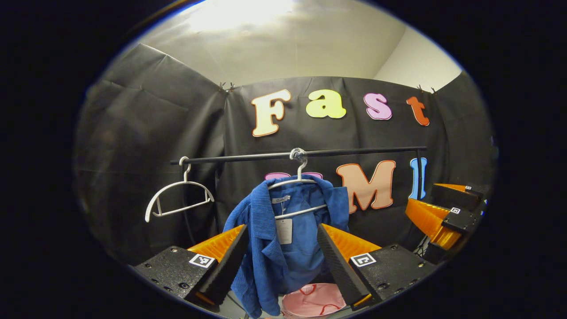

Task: Grasp the clothes on the hanger with both hands and then place them into the laundry hamper below.

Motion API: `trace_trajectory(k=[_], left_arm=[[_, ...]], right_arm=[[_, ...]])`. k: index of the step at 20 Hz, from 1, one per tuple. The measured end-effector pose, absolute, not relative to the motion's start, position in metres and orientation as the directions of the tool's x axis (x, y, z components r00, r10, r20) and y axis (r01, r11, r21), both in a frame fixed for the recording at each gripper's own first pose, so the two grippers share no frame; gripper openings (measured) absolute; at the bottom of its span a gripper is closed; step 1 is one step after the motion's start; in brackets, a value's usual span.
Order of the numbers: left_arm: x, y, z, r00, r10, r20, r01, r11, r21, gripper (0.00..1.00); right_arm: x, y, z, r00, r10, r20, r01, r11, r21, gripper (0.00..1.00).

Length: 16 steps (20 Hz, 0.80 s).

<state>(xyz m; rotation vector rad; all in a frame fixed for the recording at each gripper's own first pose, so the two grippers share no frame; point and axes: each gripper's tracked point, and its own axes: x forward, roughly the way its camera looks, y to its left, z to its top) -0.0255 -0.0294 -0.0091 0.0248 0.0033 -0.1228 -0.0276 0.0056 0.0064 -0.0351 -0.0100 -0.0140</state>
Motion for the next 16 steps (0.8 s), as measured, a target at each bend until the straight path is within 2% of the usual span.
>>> trace_trajectory(k=[6,16], left_arm=[[-0.026,-0.03,-0.014,0.99,-0.141,-0.022,0.142,0.989,0.039,0.95],[0.003,-0.014,-0.036,0.995,-0.061,-0.081,0.063,0.998,0.02,0.93]], right_arm=[[-0.034,0.008,0.006,0.999,-0.032,0.002,0.032,0.999,-0.032,0.96],[-0.018,0.01,0.0,1.0,-0.022,-0.009,0.022,0.999,-0.032,0.97]])
